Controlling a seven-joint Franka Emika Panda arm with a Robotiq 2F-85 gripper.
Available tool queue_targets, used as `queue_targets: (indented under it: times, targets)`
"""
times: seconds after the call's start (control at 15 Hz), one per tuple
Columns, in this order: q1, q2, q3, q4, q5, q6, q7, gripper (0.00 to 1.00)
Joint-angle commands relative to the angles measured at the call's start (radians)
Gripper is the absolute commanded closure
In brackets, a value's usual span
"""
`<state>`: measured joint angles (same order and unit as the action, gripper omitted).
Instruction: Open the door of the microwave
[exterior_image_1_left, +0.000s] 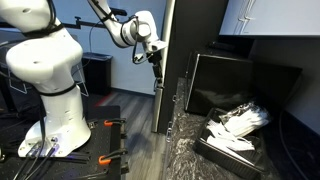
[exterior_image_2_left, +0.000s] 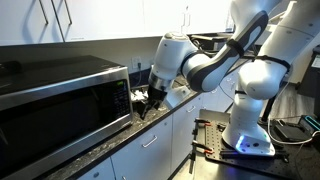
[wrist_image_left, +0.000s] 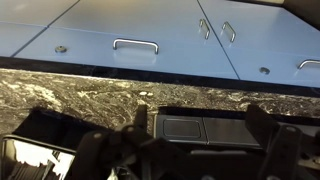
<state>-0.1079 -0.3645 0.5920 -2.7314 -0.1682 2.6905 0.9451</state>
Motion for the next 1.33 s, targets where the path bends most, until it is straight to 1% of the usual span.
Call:
queue_targets:
  times: [0.0,0.07,0.27,0.33,0.47,0.6,0.67,0.8,1.0,1.07,1.13,1.27]
  targets:
    - [0.032,0.008,-0.038,0.002,-0.028,-0.004,0.019,0.00]
    - [0.032,0.009,-0.038,0.003,-0.028,-0.004,0.019,0.00]
    - [0.000,0.018,-0.034,-0.005,-0.109,0.026,0.038,0.00]
    - [-0.042,0.025,0.001,-0.003,-0.117,0.039,0.033,0.00]
    - [-0.075,0.051,0.012,0.009,-0.163,0.052,0.045,0.28]
    - [-0.108,0.067,0.029,0.014,-0.198,0.063,0.058,0.42]
    - [-0.129,0.081,0.042,0.021,-0.218,0.074,0.073,0.51]
    - [-0.174,0.110,0.073,0.034,-0.268,0.101,0.133,0.66]
    - [-0.263,0.143,0.150,0.059,-0.386,0.125,0.276,0.88]
    - [-0.293,0.146,0.179,0.064,-0.432,0.120,0.334,0.97]
    - [-0.325,0.159,0.208,0.082,-0.480,0.110,0.391,1.00]
    - [-0.385,0.180,0.264,0.102,-0.581,0.097,0.512,1.00]
